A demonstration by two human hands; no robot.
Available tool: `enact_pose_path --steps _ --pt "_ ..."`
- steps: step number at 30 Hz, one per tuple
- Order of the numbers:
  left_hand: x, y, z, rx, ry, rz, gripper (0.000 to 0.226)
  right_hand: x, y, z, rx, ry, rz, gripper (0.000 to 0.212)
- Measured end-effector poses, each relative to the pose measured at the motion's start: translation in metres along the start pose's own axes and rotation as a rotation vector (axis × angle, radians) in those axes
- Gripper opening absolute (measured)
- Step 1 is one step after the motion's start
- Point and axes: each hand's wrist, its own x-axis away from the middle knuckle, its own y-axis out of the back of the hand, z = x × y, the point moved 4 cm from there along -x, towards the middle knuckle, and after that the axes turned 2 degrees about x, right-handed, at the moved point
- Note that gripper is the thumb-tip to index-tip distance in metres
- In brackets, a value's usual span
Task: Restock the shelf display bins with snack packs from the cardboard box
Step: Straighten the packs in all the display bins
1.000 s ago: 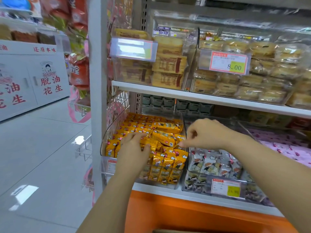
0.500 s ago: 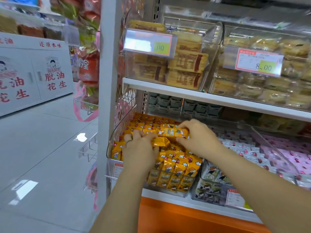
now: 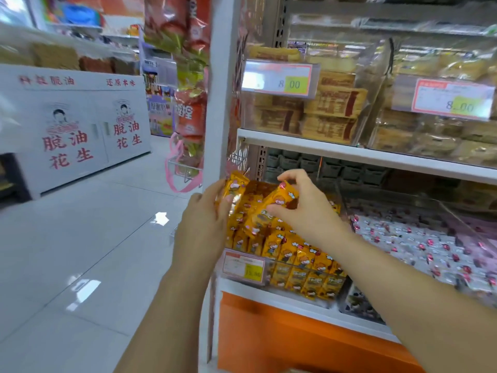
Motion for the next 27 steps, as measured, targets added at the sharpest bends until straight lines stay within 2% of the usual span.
enact_pose_path --steps 3,6,9,13,16,19,22,27 --pt "0.001 0.004 0.004 0.014 0.076 0.092 0.041 -0.001 -0.019 -0.001 0.092 0.014 0.039 0.043" --pt "0.006 0.007 0.004 -0.013 0.091 0.193 0.039 0.001 -0.028 -0.004 0.282 0.070 0.109 0.033" --pt "0.010 0.008 0.003 0.023 0.077 0.235 0.041 0.004 -0.036 -0.011 0.388 0.096 0.214 0.025" --pt "0.011 0.010 0.004 0.005 0.049 0.244 0.050 0.006 -0.047 -0.020 0.418 0.079 0.290 0.027" --pt "0.011 0.011 0.004 0.014 0.018 0.204 0.053 0.004 -0.042 -0.019 0.358 0.079 0.287 0.024" --pt "0.011 0.009 0.003 0.064 -0.003 0.150 0.054 -0.005 -0.025 -0.024 0.275 0.037 0.130 0.020" --pt "0.012 0.002 -0.001 0.075 -0.041 0.131 0.051 -0.023 -0.011 -0.050 0.344 -0.106 0.026 0.031" --pt "0.005 -0.009 -0.002 0.075 -0.062 0.129 0.033 -0.051 -0.016 -0.088 0.605 -0.240 0.122 0.056"
